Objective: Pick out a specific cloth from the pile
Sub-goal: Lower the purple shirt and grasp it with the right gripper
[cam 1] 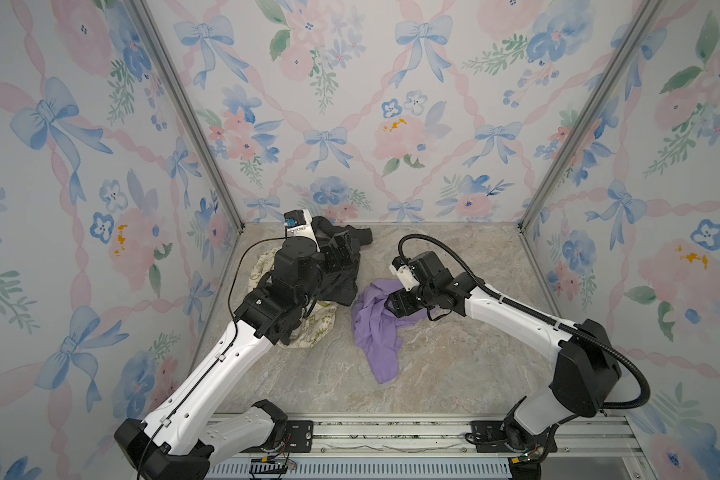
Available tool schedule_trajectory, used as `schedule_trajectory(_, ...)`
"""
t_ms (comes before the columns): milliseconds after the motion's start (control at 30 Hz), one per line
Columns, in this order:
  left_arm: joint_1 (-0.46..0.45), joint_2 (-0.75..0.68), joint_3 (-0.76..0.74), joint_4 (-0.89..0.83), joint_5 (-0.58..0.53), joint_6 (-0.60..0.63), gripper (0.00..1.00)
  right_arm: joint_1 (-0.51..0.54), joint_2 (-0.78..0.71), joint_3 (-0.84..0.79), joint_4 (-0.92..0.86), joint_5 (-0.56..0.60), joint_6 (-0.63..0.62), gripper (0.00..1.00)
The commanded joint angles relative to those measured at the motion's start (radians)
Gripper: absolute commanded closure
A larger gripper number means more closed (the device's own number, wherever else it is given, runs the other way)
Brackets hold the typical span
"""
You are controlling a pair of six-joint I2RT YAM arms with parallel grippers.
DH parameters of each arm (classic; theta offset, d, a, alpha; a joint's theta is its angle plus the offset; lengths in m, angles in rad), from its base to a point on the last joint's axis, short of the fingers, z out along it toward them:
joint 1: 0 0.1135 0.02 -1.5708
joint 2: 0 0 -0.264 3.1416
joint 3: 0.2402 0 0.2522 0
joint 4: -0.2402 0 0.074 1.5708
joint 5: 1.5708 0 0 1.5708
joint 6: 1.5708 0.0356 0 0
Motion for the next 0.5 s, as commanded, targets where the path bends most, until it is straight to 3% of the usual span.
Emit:
schedule_trajectory(0,0.006,-0.018,-0.022,0.003,-0.021,-0.026,0.02,0.019,0.086,0.093,-0.021,0.035,0.055,0.35)
schedule_trajectory(300,0.010,-0.051,-0.043,0.004,-0.017,-0.030,0.02,0.060,0.253,0.190,-0.060,0.097,0.107,0.56)
schedule_trajectory(467,0.013,-0.071,-0.057,0.004,-0.020,-0.033,0.02,0.067,0.309,0.219,-0.057,0.082,0.139,0.81)
